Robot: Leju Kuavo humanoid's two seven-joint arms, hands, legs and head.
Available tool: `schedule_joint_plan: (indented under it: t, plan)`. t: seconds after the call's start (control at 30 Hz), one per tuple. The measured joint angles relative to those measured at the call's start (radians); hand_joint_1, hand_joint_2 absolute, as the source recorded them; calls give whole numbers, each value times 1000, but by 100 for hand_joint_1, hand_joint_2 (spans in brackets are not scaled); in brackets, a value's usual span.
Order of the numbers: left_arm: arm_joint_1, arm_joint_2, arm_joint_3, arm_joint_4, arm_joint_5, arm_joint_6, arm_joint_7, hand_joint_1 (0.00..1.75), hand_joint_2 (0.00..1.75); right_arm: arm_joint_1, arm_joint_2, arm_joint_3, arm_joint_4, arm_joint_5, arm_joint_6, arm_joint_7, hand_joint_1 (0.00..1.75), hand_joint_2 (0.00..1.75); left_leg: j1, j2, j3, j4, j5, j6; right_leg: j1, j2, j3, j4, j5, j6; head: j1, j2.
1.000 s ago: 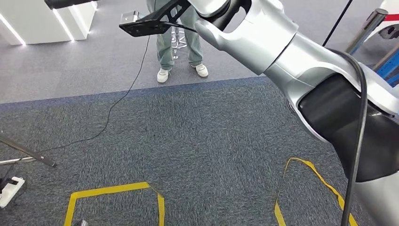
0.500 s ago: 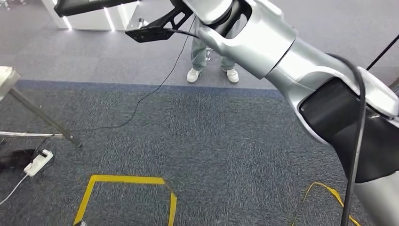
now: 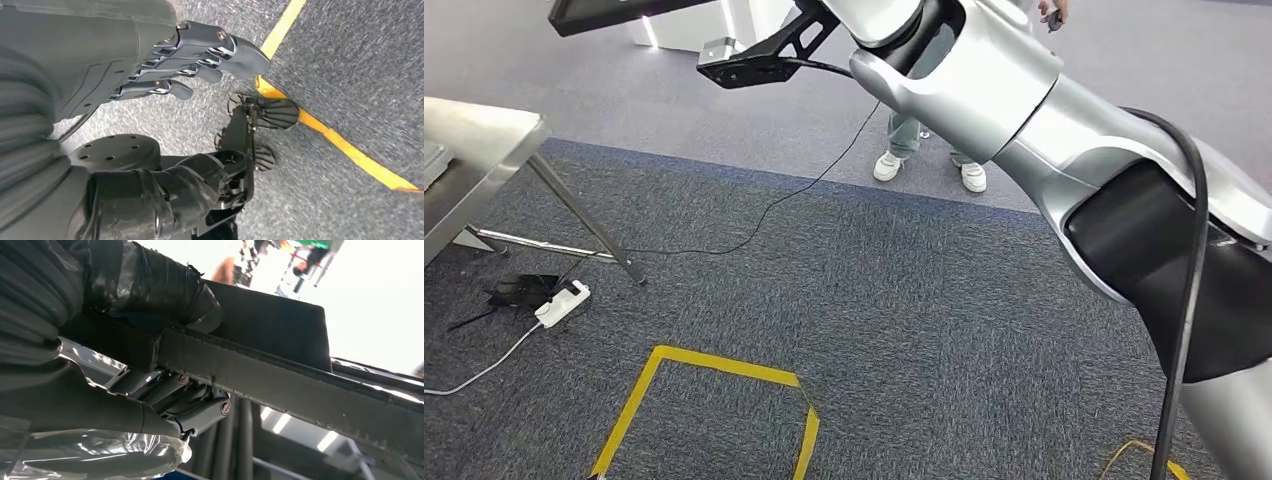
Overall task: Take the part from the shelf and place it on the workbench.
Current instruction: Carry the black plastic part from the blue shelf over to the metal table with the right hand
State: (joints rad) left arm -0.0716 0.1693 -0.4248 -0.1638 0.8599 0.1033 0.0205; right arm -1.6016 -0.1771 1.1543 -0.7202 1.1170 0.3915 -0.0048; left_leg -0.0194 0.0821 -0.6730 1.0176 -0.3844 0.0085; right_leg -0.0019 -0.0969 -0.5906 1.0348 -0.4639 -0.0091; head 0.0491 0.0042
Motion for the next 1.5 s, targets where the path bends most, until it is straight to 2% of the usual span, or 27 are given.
schedule_joint_plan:
  t: [0.1, 0.17, 0.23, 0.3, 0.33, 0.4, 0.47, 0.53, 0.57, 0.6, 0.63, 0.67, 0.73, 0.8, 0.83, 0.87, 0.9, 0.97, 1.03, 1.1, 1.17, 1.23, 1.3, 1.33, 1.37, 1.43, 1.5]
  plan:
    - [2, 1, 0, 0, 1, 0, -2, 0, 175, -7, 1, 0, -3, 0, 2, -4, 175, 175, -4, -32, 6, -19, 2, 13, 0, -23, 8, -3, -10, 14, 1, 0]
    - [4, 1, 0, 0, 2, 0, -3, 0, 175, -11, 1, 0, -4, 0, 3, -5, 175, 175, 2, -56, 19, -34, 8, 25, -4, 20, -8, 43, -43, 18, 2, 0]
    - [0, 1, -1, 0, 3, -1, -3, 0, 175, -16, 1, 1, -4, 0, 4, -6, 175, 175, 5, -81, 24, -39, 10, 34, -6, 81, -70, 168, -101, 18, 5, 0]
    - [-3, 1, -1, 0, 5, -1, -3, 0, 175, -16, 1, 2, -4, 0, 4, -8, 175, 175, 7, -110, 24, -36, 8, 36, -7, 99, -134, 276, -129, 20, 7, 0]
    - [-4, 1, -1, 0, 6, -1, -3, 0, 175, -15, 1, 3, -4, 0, 4, -9, 175, 175, 9, -127, 24, -33, 6, 35, -8, 101, -144, 281, -114, 21, 7, 0]
    - [-1, 1, -1, 0, 6, -1, -3, 0, 175, -15, 1, 5, -4, 0, 4, -10, 175, 175, 15, -161, 23, -18, -2, 27, -13, 117, -108, 179, -37, 24, 8, 0]
    - [-1, 1, -1, 0, 6, -1, -3, 0, 175, -18, 0, 5, -4, 0, 3, -11, 175, 175, 20, -191, 13, 4, -13, 15, -23, 166, -59, 63, 15, 27, 6, 0]
    - [-2, 1, -1, 0, 7, -1, -3, 0, 175, -20, 1, 5, -5, 0, 3, -12, 175, 175, 27, -216, -1, 15, -15, 3, -22, 188, -45, 30, 17, 25, 6, 0]
    - [-1, 2, -1, 0, 7, 0, -3, 0, 175, -20, 2, 6, -6, 0, 3, -13, 175, 175, 30, -230, -6, 15, -12, -3, -20, 176, -43, 27, 18, 21, 7, 0]
    - [2, 2, -1, 0, 8, 1, -2, 0, 175, -19, 3, 7, -7, 0, 3, -13, 175, 175, 32, -230, -10, 15, -12, -8, -19, 161, -40, 24, 19, 15, 8, 0]
    - [5, 1, -1, 0, 9, 1, -1, 0, 175, -20, 3, 7, -8, 0, 4, -12, 175, 175, 31, -210, -16, 24, -16, -14, -18, 147, -35, 19, 20, 9, 6, 0]
    - [6, 1, -2, 0, 10, 2, -1, 0, 175, -22, 4, 8, -9, 0, 4, -11, 175, 175, 29, -178, -29, 51, -30, -18, -19, 133, -30, 14, 22, 3, 4, 0]
    - [4, 1, -2, 0, 10, 2, 0, 0, 175, -26, 5, 8, -9, -1, 5, -7, 175, 175, 27, -107, -83, 161, -80, -26, -14, 107, -23, 9, 20, -6, 0, 0]
    - [0, 0, -2, 0, 10, -5, -1, 0, 175, -26, 5, 8, -10, -4, 9, -3, 175, 175, 31, -88, -143, 273, -115, -28, -8, 79, -19, 9, 16, -10, -1, 0]
    - [0, -1, -2, 0, 10, -9, -1, 0, 175, -25, 6, 8, -10, -6, 11, -1, 175, 175, 32, -87, -153, 287, -110, -27, -7, 66, -17, 9, 13, -10, -1, 0]
    - [1, -1, -2, 0, 10, -12, -1, 0, 175, -23, 6, 8, -10, -7, 11, 1, 175, 175, 33, -85, -141, 260, -88, -25, -5, 53, -15, 9, 10, -10, -1, 0]
    - [1, -1, -2, 0, 10, -13, -1, 0, 175, -23, 6, 8, -10, -7, 10, 3, 175, 175, 32, -76, -109, 198, -56, -23, -4, 41, -11, 9, 7, -9, -1, 0]
    - [0, -1, -3, 0, 9, -13, -1, 0, 175, -23, 6, 8, -10, -6, 6, 6, 175, 175, 20, -30, -37, 61, -11, -14, 0, 20, -5, 8, 0, -3, -1, 0]
    - [-1, -1, -3, 0, 9, -12, -1, 0, 175, -22, 4, 8, -10, -4, 3, 8, 175, 175, 6, -6, -10, 7, -4, -4, 3, 3, -2, 6, -5, 5, 1, 0]
    - [-1, -1, -3, 0, 9, -11, -2, 0, 175, -18, 2, 8, -13, -4, 2, 8, 175, 175, 5, -32, -6, -1, -2, 6, 2, -13, 2, 3, -11, 17, 2, 0]
    - [1, 0, -3, 0, 2, -1, -6, 0, 175, -14, -1, 8, -16, -4, 4, 9, 175, 175, 10, -56, 4, -12, 2, 16, -3, 18, -6, 31, -33, 26, 4, 0]
    - [0, 2, -4, 0, -10, 16, -11, 0, 175, -11, -6, 8, -17, -4, 7, 12, 175, 175, 11, -78, 11, -16, 2, 27, -6, 74, -58, 136, -83, 27, 8, 0]
    - [-4, 3, -5, 0, -17, 26, -13, 0, 175, -4, -9, 8, -17, -4, 10, 14, 175, 175, 11, -104, 12, -13, -1, 34, -6, 96, -134, 260, -121, 28, 10, 0]
    - [-5, 4, -6, 0, -19, 28, -13, 0, 175, 2, -11, 8, -18, -4, 11, 14, 175, 175, 11, -120, 12, -10, -3, 34, -6, 99, -155, 284, -115, 28, 11, 0]
    - [-4, 5, -6, 0, -19, 29, -13, 0, 175, 6, -13, 8, -18, -4, 12, 14, 175, 175, 11, -137, 12, -5, -6, 34, -7, 100, -157, 269, -89, 28, 12, 0]
    - [-3, 7, -8, 0, -16, 31, -15, 0, 175, 9, -17, 8, -18, -4, 12, 15, 175, 175, 14, -168, 12, 7, -14, 29, -10, 125, -114, 151, -12, 24, 12, 0]
    - [-3, 10, -8, 0, -14, 32, -18, 0, 175, 8, -18, 8, -20, -4, 11, 15, 175, 175, 18, -197, 4, 19, -21, 20, -14, 164, -69, 49, 28, 22, 10, 0]
